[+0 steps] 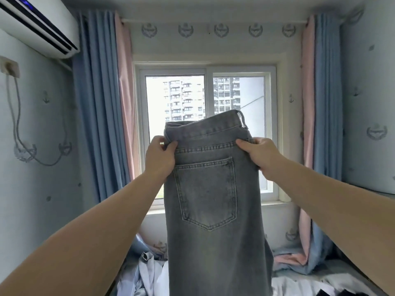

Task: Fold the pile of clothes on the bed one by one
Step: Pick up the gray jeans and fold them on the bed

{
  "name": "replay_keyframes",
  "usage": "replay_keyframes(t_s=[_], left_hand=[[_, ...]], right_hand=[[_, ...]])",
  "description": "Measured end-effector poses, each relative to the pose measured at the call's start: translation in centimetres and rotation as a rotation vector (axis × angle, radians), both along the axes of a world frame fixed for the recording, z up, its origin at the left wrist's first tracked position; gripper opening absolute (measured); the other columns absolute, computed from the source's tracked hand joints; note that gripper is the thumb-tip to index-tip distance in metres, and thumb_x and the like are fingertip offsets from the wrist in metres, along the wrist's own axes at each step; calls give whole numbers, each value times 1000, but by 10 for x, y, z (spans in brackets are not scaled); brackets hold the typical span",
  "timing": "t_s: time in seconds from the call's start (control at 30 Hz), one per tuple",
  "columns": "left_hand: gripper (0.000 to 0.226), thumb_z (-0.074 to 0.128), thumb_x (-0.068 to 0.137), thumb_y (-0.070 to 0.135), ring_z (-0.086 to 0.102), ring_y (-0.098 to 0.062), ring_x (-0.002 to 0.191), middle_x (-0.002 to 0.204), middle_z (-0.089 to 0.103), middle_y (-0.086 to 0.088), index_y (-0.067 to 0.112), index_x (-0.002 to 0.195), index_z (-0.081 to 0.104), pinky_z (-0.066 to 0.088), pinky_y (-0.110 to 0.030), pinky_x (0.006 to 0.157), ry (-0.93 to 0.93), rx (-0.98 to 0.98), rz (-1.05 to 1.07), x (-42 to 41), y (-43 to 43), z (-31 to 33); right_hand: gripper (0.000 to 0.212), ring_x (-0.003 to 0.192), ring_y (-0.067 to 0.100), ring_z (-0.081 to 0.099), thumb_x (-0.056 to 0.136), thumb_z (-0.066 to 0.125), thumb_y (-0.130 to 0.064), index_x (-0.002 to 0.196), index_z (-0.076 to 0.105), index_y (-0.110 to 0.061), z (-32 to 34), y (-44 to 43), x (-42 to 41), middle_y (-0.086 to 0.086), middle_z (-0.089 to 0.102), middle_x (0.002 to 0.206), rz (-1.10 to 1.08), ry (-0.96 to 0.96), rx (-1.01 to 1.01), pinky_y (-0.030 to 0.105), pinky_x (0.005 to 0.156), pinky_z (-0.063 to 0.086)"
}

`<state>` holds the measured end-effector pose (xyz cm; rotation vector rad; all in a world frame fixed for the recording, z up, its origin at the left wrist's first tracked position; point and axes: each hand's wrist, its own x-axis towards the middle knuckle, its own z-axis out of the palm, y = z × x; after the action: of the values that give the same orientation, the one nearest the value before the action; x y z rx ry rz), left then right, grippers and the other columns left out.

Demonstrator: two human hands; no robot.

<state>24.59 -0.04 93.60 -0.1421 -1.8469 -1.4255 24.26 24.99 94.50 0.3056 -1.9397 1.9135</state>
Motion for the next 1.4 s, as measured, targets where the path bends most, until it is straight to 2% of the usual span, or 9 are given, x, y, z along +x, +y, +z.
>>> replay_keyframes(t_s=[0.1,0.27,0.47,0.67,0.83,1.0,1.17,1.33,1.4], left_hand=[[21,57,101,34,61,-17,93,101,62,2,15,111,55,49,-35,83,11,-41,33,33,-5,2],[30,55,101,39,54,-8,78,88,57,4,9,105,58,37,-22,63,39,-159,105,110,5,0],[41,54,99,50,63,-20,87,93,66,-7,10,99,62,48,-28,71,16,-129,104,212,39,-20],[43,54,99,50,63,-23,90,94,67,-10,9,98,63,51,-36,80,-39,-130,93,287,76,-40],[41,56,98,49,61,-18,84,90,66,-4,9,97,64,44,-26,67,-35,-184,90,316,95,-30],[39,56,99,48,60,-15,81,89,64,-3,10,96,63,43,-26,65,-70,-196,67,307,100,-40],[36,57,99,47,64,-17,84,92,68,-4,11,96,64,45,-25,66,-140,-169,-14,260,89,-80],[38,58,99,46,66,-24,85,91,69,-8,8,96,63,52,-31,73,-239,-154,-62,163,62,-153],[40,59,98,46,66,-26,86,91,69,-9,7,97,63,53,-37,75,-310,-125,-78,112,49,-194]], right_hand=[[30,86,21,71,88,77,-27,105,70,-3,4,-2,32,11,74,99,-19,31,24,29,70,57],[20,87,19,70,88,76,-29,95,70,-10,3,15,104,7,74,98,-3,73,37,26,70,55],[19,87,17,69,89,75,-32,93,72,-13,-11,55,201,4,74,94,18,103,90,28,76,55],[18,77,11,67,89,76,-30,91,72,-13,-33,93,277,0,73,87,20,82,95,20,62,50],[13,73,7,64,90,75,-27,85,70,-16,-28,117,315,-2,71,83,4,107,77,14,56,50],[19,79,10,65,89,75,-30,93,71,-12,-35,121,311,2,72,91,-2,87,104,19,62,50],[15,72,8,66,88,76,-28,90,70,-14,-65,111,269,1,73,88,2,22,96,13,51,50],[28,85,22,72,86,79,-29,96,73,-5,-130,85,176,11,77,92,-29,-109,133,38,82,61],[27,84,21,73,86,79,-29,97,73,-5,-167,71,128,8,77,89,-38,-177,141,40,83,61]])
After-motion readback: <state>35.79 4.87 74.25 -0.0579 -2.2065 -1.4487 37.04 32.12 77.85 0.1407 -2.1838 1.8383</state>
